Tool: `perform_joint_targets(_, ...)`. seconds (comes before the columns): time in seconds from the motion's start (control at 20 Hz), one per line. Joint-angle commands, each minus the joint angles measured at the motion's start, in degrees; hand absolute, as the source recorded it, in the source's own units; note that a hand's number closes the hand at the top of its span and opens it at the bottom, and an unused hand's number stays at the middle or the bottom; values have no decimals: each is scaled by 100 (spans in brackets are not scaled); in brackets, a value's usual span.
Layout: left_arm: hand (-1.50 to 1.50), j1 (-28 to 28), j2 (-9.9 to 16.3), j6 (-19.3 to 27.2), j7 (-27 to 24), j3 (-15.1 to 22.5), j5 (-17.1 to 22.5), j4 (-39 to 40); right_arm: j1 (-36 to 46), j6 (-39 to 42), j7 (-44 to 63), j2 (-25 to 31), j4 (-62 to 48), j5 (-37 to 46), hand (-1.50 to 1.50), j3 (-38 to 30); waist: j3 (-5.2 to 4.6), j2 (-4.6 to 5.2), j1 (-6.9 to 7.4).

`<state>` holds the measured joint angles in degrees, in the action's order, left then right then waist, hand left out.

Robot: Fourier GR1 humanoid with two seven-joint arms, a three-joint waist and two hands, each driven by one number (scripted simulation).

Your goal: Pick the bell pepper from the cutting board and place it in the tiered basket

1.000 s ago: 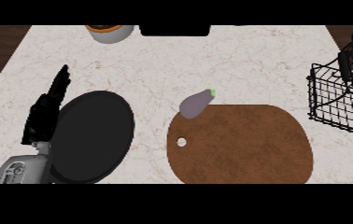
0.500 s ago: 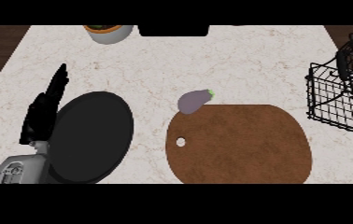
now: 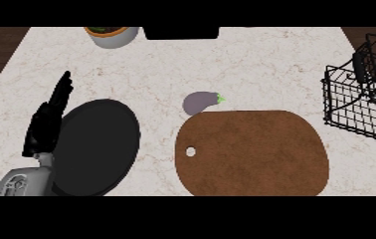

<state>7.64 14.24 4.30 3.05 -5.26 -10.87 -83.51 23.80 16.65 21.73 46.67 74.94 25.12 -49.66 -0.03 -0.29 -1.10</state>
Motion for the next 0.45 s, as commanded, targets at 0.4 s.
perform_joint_targets(0.4, 0, -102, -14, -2, 191, -3, -87, -298, -2306, 1616, -1398, 57, -102, -1614, -150, -2599, 7, -7, -49)
